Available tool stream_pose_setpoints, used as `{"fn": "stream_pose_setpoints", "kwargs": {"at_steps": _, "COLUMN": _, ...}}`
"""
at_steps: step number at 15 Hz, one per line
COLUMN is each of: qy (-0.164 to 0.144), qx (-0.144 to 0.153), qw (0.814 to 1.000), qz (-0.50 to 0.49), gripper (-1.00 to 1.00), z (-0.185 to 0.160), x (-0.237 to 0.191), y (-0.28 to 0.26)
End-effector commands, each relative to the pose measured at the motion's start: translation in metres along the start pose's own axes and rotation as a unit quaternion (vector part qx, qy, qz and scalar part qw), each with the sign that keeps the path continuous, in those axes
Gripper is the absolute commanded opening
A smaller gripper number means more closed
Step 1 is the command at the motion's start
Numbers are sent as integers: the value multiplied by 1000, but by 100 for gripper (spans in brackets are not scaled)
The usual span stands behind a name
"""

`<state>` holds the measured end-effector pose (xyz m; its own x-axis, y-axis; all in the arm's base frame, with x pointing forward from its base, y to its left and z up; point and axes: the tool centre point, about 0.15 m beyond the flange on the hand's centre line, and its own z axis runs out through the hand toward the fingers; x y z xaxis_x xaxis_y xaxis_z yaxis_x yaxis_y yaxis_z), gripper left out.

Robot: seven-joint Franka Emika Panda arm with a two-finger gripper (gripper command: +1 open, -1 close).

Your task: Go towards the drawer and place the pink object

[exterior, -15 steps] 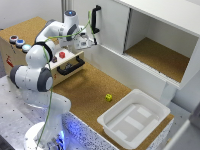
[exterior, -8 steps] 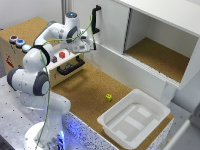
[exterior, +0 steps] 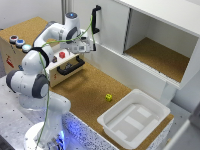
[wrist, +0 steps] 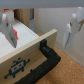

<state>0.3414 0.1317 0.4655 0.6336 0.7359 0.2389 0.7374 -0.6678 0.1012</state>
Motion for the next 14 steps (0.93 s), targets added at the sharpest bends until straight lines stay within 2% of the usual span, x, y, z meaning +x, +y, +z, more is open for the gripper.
{"fn": "stream_pose_setpoints", "kwargs": {"at_steps": 1, "qy": -2, "qx": 0, "qw": 999, "qz": -33, "gripper": 100, "z": -35, "x": 38, "y": -47}}
{"fn": "stream_pose_setpoints", "kwargs": {"at_steps": 3, "qy": -20, "qx": 1, "qw": 998, "qz": -55, "gripper": 100, "z": -56, "x": 66, "y": -82}}
{"fn": "stream_pose_setpoints", "kwargs": {"at_steps": 5, "qy": -32, "qx": 20, "qw": 997, "qz": -66, "gripper": 100, "z": -69, "x": 93, "y": -125}}
{"fn": "stream_pose_setpoints", "kwargs": {"at_steps": 8, "qy": -57, "qx": 13, "qw": 993, "qz": -103, "gripper": 100, "z": -71, "x": 124, "y": -187}}
{"fn": "stream_pose_setpoints", "kwargs": {"at_steps": 9, "qy": -67, "qx": 17, "qw": 991, "qz": -112, "gripper": 100, "z": -70, "x": 135, "y": -205}}
{"fn": "stream_pose_setpoints", "kwargs": {"at_steps": 14, "qy": -78, "qx": 44, "qw": 978, "qz": -190, "gripper": 100, "z": -72, "x": 189, "y": -294}}
